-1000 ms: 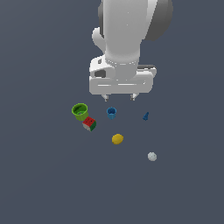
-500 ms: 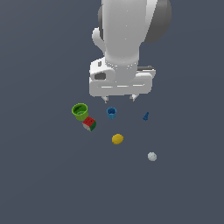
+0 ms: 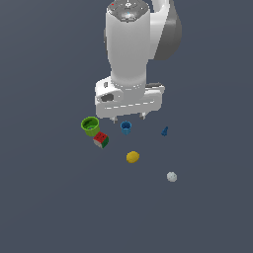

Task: Pick up a designated object from a clutter of objects.

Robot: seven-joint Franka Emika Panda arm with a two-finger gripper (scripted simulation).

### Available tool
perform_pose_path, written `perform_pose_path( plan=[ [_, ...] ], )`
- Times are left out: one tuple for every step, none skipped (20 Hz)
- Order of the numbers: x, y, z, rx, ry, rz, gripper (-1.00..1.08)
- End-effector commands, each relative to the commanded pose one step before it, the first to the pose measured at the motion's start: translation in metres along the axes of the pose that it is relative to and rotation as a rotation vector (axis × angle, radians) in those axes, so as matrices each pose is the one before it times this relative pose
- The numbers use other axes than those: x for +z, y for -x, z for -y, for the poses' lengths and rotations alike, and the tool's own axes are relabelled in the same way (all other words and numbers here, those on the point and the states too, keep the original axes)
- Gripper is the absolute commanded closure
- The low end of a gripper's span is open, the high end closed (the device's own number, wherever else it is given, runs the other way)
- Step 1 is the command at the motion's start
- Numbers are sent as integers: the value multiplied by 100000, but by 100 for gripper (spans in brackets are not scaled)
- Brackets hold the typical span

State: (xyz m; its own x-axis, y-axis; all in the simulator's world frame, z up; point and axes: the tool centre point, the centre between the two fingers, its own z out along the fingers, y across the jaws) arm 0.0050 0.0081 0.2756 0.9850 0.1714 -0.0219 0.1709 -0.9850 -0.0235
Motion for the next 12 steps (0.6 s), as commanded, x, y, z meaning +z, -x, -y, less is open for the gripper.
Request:
perform_pose_path(
  plan=[
    [1042,127,-769,-4045,-33,-138,-92],
    [461,80,-336,-1823,-7,-71,-92],
    [470,96,-340,-1863,-3,-72,-92],
    [469,110,-337,-1863,2,-72,-92],
    [467,124,-332,-1863,7,-71,-92],
    [465,137,-328,-1862,11,-70,-92],
    [464,151,-322,-1862,16,-68,-92],
    [462,164,-316,-1862,20,-67,-92],
    [460,177,-311,-1861,25,-65,-92],
    [459,190,-304,-1861,29,-63,-92],
    [457,202,-297,-1859,33,-61,-92],
    [455,214,-289,-1861,37,-59,-92]
  ],
)
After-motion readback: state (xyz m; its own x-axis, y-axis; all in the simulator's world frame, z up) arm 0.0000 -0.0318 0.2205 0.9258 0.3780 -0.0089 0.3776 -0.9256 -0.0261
